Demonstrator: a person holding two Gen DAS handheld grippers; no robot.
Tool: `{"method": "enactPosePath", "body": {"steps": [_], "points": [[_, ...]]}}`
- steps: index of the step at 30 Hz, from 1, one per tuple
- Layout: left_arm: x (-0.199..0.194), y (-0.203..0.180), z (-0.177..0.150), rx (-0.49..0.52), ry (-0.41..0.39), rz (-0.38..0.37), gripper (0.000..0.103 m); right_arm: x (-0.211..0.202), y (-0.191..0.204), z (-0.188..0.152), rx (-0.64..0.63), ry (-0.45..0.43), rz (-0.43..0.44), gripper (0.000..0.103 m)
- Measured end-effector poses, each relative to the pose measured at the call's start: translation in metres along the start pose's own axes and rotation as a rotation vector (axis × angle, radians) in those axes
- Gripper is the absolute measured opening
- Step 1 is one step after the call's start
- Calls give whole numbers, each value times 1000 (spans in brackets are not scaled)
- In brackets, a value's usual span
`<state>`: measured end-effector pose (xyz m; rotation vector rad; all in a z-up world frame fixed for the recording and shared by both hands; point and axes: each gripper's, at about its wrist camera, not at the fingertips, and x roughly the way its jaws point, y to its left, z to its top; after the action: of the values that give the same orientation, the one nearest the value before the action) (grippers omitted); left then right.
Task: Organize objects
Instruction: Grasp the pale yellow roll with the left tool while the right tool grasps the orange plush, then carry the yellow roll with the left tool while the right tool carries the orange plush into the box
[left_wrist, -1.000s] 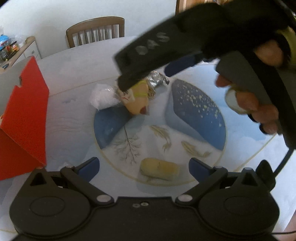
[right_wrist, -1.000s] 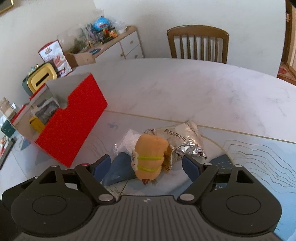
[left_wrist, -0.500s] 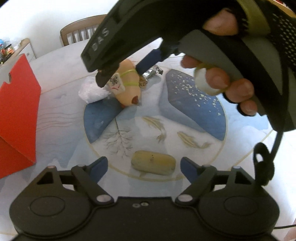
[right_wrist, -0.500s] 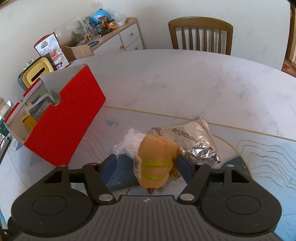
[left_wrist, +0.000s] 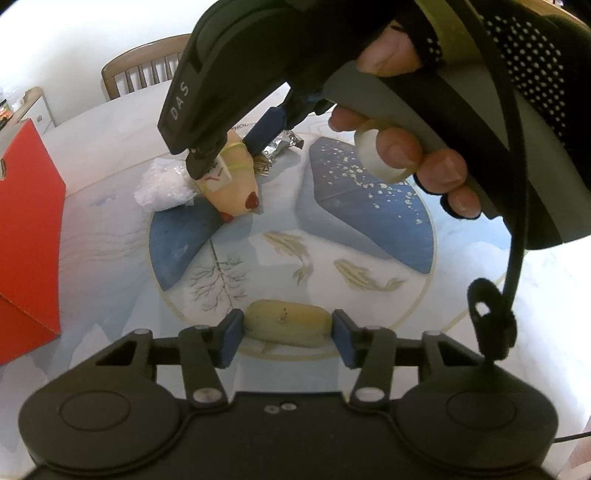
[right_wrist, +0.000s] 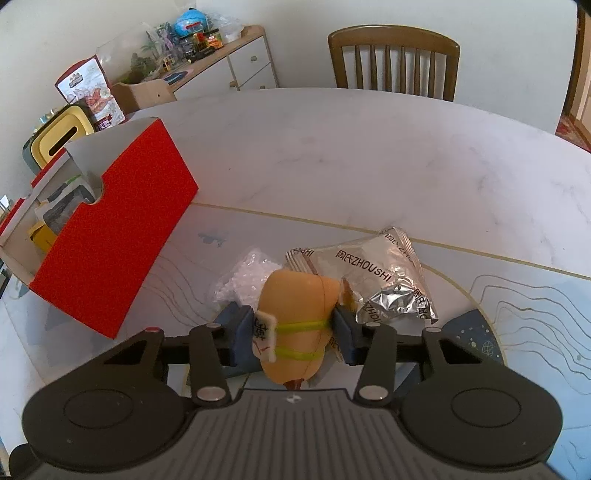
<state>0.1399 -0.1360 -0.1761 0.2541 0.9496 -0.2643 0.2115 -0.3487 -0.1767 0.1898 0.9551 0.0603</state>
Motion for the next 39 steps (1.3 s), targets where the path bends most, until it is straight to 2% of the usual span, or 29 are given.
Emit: {"method": "enactPosePath", "body": {"steps": [10, 19, 28, 39], "points": [[-23, 10, 7, -43, -27, -31, 50, -14, 0, -2, 25, -16, 24, 43], [-55, 29, 17, -68, -100, -24, 50, -48, 10, 5, 20, -61, 72, 43], [-89, 63, 29, -145, -153, 17, 50, -79, 34, 12, 0, -99, 100, 43], [-127, 127, 39, -252, -199, 95, 50, -104, 74, 24, -26, -143, 130, 43]]}}
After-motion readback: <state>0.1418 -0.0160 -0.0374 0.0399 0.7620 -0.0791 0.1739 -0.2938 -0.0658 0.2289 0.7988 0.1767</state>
